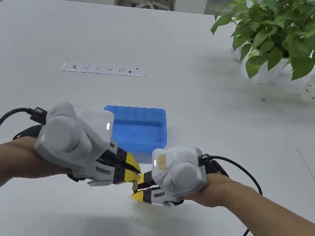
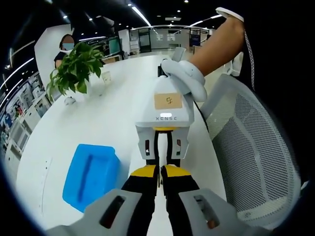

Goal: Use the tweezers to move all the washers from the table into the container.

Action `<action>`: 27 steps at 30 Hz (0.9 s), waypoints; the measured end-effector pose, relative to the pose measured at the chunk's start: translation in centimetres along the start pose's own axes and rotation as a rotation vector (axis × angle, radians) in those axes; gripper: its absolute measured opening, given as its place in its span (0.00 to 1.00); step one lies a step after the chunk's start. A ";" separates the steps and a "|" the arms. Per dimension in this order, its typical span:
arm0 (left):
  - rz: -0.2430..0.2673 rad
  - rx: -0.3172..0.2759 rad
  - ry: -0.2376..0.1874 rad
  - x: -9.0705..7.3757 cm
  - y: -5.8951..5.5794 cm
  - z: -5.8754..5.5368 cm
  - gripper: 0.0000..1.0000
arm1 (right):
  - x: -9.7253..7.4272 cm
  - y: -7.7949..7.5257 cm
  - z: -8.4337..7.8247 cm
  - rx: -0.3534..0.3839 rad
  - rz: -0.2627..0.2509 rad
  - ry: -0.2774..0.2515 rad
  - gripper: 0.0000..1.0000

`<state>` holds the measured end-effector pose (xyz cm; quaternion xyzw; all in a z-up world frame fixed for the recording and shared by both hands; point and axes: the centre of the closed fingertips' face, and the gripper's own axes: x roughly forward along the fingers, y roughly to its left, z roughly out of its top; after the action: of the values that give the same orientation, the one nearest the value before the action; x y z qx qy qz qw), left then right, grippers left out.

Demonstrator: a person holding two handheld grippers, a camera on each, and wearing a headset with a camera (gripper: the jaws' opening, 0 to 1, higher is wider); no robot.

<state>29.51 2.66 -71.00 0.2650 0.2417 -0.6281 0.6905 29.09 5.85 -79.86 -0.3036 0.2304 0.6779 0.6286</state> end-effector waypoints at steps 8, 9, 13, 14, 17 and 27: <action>-0.002 -0.026 -0.008 0.5 -0.2 -0.9 0.08 | 0.1 0.0 0.1 -0.001 0.003 -0.004 0.10; -0.002 -0.030 -0.011 0.5 -0.3 -1.0 0.08 | 0.1 0.1 0.1 -0.001 0.003 -0.004 0.10; -0.002 -0.042 -0.021 0.8 -0.3 -1.4 0.07 | 0.1 0.0 0.1 0.003 0.003 -0.008 0.10; -0.001 -0.044 -0.026 0.9 -0.3 -1.4 0.07 | 0.1 0.0 0.1 0.004 0.003 -0.008 0.10; 0.005 -0.036 -0.048 0.9 -0.3 -1.2 0.07 | 0.1 0.0 0.0 0.009 0.002 -0.010 0.10; -0.005 -0.006 -0.036 0.8 -0.4 -1.2 0.07 | 0.0 -0.1 0.0 -0.001 -0.002 0.002 0.11</action>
<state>29.19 2.82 -72.41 0.2508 0.2317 -0.6339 0.6940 29.21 5.86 -79.86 -0.3049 0.2305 0.6769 0.6291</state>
